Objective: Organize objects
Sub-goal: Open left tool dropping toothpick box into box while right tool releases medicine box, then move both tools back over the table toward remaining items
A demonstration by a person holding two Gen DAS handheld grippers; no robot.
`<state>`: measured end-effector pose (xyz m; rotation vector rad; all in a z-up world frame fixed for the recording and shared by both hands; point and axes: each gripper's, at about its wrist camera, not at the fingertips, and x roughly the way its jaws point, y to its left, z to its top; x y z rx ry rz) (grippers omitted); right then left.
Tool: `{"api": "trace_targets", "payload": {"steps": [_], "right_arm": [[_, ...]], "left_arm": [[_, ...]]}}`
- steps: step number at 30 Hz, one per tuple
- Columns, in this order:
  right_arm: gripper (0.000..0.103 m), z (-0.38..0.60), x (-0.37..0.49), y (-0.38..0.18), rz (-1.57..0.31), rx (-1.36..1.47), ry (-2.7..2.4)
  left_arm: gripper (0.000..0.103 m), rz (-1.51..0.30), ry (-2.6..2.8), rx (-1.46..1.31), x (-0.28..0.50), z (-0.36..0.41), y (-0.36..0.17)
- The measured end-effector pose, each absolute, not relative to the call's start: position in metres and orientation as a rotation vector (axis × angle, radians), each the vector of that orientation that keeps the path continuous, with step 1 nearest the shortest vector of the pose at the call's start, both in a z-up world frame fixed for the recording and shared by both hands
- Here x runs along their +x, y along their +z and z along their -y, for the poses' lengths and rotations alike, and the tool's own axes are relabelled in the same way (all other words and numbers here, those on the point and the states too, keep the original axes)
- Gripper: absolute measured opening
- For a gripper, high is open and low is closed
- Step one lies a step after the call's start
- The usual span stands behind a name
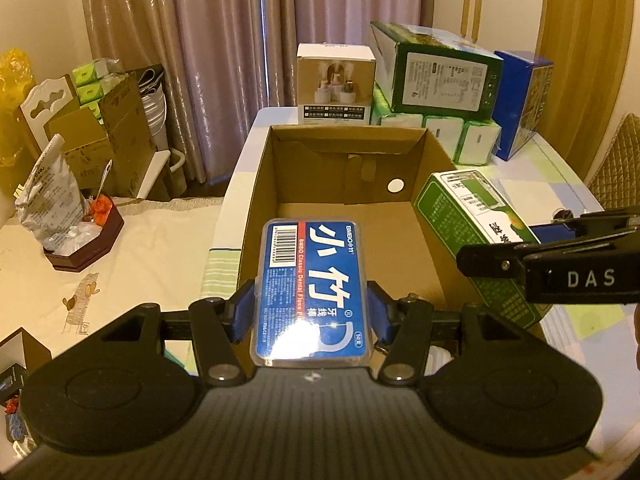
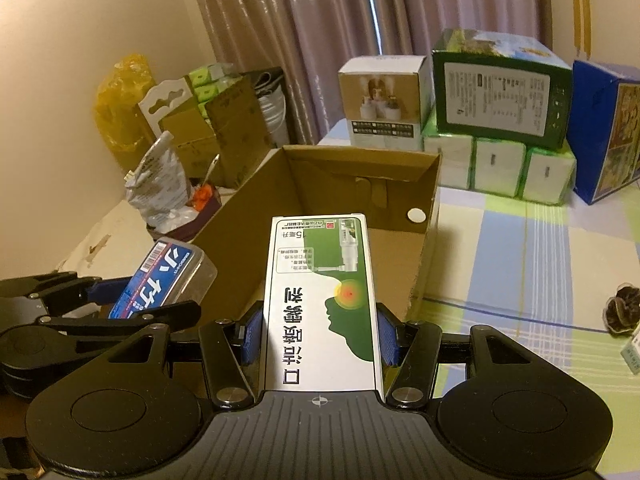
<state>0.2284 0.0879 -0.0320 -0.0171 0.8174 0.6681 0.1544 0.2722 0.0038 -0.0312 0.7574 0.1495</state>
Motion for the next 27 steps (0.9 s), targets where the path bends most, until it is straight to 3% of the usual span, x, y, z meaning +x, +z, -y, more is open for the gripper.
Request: {"api": "trace_targets", "payload": {"steps": [1, 2, 12, 27], "right_arm": [[0.053, -0.087, 0.230, -0.034, -0.821, -0.012, 0.665], [0.053, -0.087, 0.231, -0.035, -0.823, -0.006, 0.664], [0.053, -0.088, 0.235, -0.034, -0.785, 0.040, 0.689], [0.071, -0.034, 0.193, -0.007, -0.740, 0.109, 0.650]], "left_arm": [[0.070, -0.758, 0.155, -0.037, 0.156, -0.274, 0.002], [0.073, -0.755, 0.163, -0.041, 0.156, -0.274, 0.001], [0.073, -0.729, 0.195, -0.011, 0.147, -0.278, 0.006], [0.073, -0.696, 0.212, -0.071, 0.098, -0.263, 0.021]]}}
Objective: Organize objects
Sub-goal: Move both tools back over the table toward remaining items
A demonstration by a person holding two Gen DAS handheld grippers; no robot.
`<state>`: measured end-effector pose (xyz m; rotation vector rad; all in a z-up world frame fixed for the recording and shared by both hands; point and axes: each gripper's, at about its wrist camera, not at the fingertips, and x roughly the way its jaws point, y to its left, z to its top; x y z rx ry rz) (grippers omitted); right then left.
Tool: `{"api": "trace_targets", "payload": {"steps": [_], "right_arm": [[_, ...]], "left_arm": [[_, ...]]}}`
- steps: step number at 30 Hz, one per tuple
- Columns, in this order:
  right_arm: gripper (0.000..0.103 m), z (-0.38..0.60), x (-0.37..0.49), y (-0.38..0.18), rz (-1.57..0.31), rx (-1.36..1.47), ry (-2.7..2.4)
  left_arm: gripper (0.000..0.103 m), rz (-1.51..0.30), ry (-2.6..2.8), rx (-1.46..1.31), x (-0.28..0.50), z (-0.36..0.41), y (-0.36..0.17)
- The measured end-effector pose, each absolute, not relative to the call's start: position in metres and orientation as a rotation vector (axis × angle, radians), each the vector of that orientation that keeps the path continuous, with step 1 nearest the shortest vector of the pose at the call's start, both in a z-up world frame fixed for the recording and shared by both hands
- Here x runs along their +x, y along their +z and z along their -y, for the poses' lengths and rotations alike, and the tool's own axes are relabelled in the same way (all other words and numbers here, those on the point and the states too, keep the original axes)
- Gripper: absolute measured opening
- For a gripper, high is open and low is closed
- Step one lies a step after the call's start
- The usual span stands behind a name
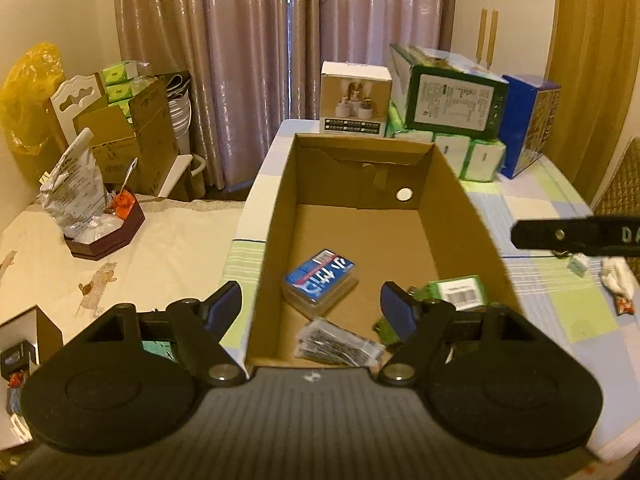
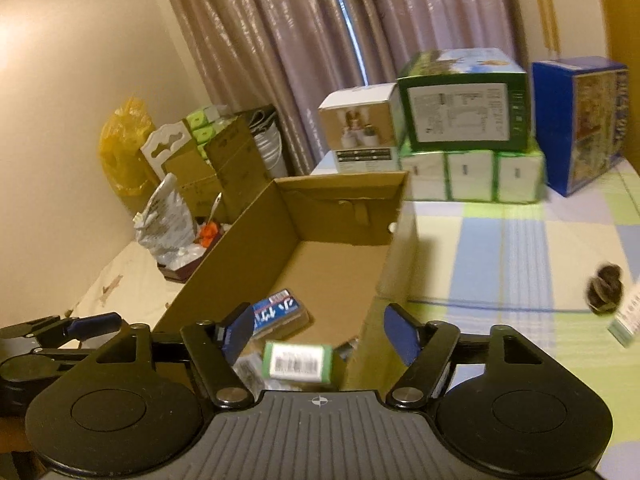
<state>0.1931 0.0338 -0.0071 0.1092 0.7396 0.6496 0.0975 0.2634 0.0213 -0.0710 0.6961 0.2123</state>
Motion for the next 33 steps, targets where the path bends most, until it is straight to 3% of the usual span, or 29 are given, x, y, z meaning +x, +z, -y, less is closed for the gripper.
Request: {"api": "trace_targets", "payload": {"steps": [8, 24, 33], "right_arm": [[0.087, 0.016, 0.136, 0.002, -0.724, 0.097, 0.583], [0.097, 0.122, 0.064, 0.016, -0.675, 0.032, 0.393], [0.101, 0.191, 0.043, 0.023, -0.659, 0.065, 0.273]], "left_arm": [[0.080, -0.674, 0.187, -0.103, 0.064, -0.229, 0.037], [0.101, -0.671, 0.029, -0.060, 0.027, -0.117, 0.051], [0.102, -0.666, -0.047, -0.035, 0.027, -0.057, 0.045]]}}
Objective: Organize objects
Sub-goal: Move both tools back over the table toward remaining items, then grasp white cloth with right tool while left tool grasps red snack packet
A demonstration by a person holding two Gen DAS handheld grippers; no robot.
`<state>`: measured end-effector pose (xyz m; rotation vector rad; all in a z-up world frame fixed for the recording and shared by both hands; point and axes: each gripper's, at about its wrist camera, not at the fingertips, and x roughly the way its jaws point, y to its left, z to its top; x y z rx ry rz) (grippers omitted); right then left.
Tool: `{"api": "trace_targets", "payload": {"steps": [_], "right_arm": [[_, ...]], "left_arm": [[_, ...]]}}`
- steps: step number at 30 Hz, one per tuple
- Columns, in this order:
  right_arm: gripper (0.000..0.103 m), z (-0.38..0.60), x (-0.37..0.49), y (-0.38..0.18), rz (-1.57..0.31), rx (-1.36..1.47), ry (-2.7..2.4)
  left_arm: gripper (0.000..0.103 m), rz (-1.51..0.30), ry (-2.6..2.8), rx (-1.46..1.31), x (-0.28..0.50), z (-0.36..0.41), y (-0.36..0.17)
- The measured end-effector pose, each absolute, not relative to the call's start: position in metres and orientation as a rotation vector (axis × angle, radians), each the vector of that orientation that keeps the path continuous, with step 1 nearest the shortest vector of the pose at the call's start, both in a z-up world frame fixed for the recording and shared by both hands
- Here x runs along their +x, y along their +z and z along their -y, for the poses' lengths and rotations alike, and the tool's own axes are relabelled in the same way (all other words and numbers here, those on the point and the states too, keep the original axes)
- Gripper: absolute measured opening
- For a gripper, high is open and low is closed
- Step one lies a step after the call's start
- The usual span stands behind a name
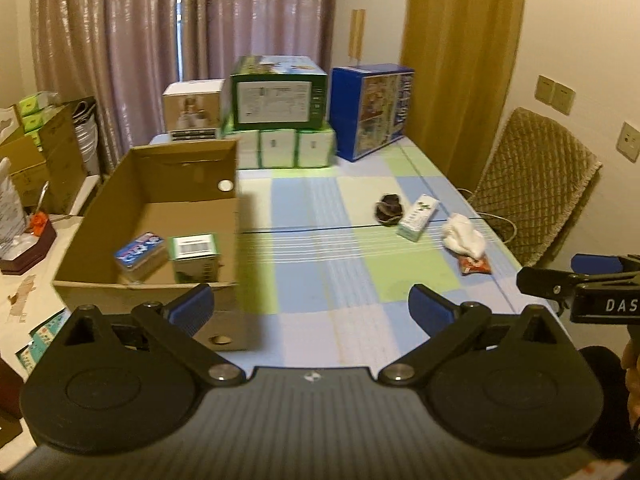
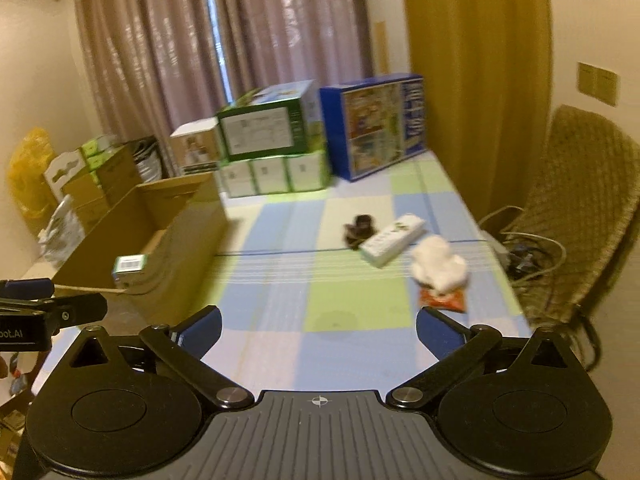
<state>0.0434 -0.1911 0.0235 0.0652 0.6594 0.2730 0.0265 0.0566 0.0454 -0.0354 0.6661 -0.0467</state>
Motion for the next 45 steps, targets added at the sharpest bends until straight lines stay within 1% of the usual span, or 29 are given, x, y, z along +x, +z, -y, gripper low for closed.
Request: {"api": "trace_targets", "payload": {"steps": [8, 16, 35, 45], "right_arm": [[0.101, 0.242, 0.036, 0.025, -0.657, 0.098, 0.168], [0.101, 0.276, 0.036, 0.025, -0.663, 0.145, 0.116], [0.101, 0.291, 0.048, 0.016, -0.673, 0.155, 0.109], [0.101, 0.313, 0.087, 0.004, -0.677, 0.098, 0.148]], "left_arm": [[0.102, -0.689, -0.113, -0.019, 0.037, -0.018, 0.035], [0.102, -0.692, -0.146, 0.002, 0.044, 0.004, 0.033], [0.102, -0.710, -0.160, 0.002, 0.061, 0.017, 0.024], [0.102, -0.727, -0.195, 0.024, 0.098, 0.042, 0.003]]}}
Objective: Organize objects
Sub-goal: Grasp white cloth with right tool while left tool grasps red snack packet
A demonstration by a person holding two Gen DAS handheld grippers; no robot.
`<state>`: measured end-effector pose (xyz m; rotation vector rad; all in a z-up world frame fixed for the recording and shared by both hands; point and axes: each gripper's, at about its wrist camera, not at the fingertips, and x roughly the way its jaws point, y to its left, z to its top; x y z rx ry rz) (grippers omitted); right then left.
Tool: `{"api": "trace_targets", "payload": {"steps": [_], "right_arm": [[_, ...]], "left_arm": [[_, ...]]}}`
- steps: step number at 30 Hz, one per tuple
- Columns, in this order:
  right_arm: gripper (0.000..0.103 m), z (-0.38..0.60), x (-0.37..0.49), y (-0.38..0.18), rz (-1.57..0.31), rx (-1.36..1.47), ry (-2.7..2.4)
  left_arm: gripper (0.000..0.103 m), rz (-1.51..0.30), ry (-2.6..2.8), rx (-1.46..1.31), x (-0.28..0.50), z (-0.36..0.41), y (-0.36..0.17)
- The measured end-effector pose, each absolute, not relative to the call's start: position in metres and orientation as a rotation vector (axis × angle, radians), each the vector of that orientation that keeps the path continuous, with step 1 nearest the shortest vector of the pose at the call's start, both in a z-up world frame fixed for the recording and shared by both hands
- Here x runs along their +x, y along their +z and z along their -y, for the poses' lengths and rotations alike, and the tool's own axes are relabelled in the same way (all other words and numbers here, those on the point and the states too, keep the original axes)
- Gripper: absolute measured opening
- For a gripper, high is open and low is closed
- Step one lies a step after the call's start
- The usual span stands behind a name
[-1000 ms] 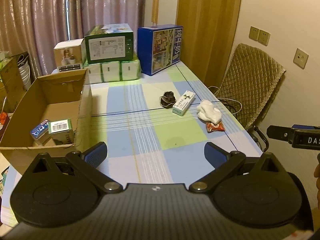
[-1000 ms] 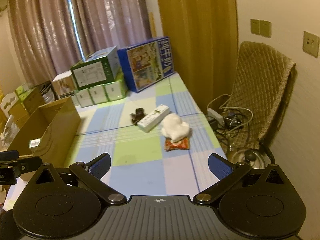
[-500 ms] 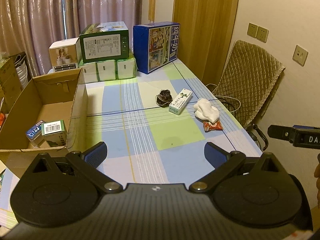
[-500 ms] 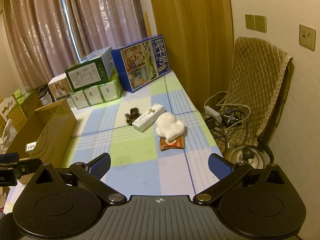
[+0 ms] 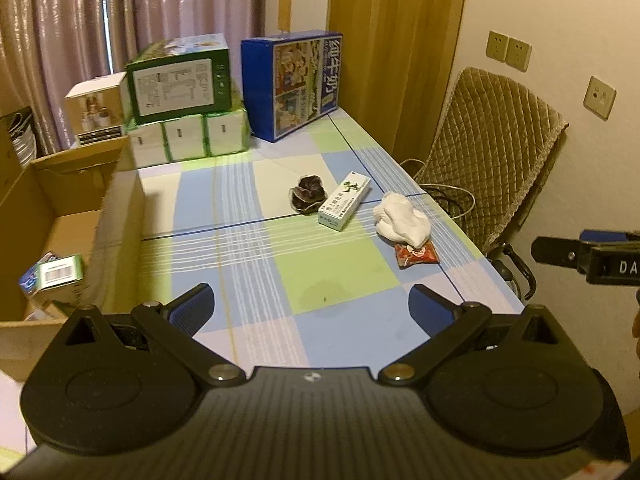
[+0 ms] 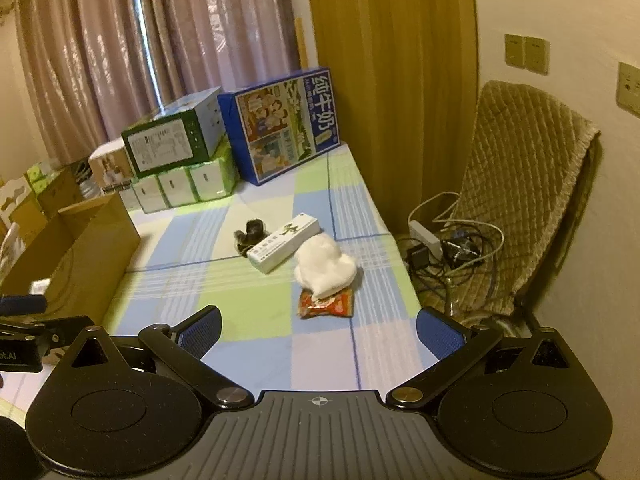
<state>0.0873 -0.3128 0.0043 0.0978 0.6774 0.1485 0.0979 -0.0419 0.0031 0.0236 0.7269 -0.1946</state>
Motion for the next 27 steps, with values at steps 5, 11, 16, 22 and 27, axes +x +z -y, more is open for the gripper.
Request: {"api": "trace_targets", "payload": {"steps": [5, 11, 16, 22, 27], "right_arm": [[0.101, 0.326, 0.120, -0.010, -0.705, 0.064, 0.197], [0.094, 0.334, 0.163, -0.027, -0.710, 0.031, 0.274], [0.090, 0.330, 0.201, -0.050, -0.722, -0.015, 0.350], [0.090, 0.323, 0.250, -0.084, -0.751, -0.045, 0.415], [0.090, 0.309, 0.290, -0.109, -0.776, -0.102, 0.453]], "left_arm": [[0.102, -0.734, -0.219, 0.019, 0.123, 0.055, -0.011], [0.102, -0.737, -0.237, 0.031, 0.161, 0.071, -0.033], [0.102, -0.761, -0.252, 0.032, 0.194, 0.080, -0.056], [0.102, -0.787, -0.258, 0.032, 0.223, 0.083, -0.082], [0.101, -0.807, -0.253, 0.031, 0.238, 0.080, -0.095]]}}
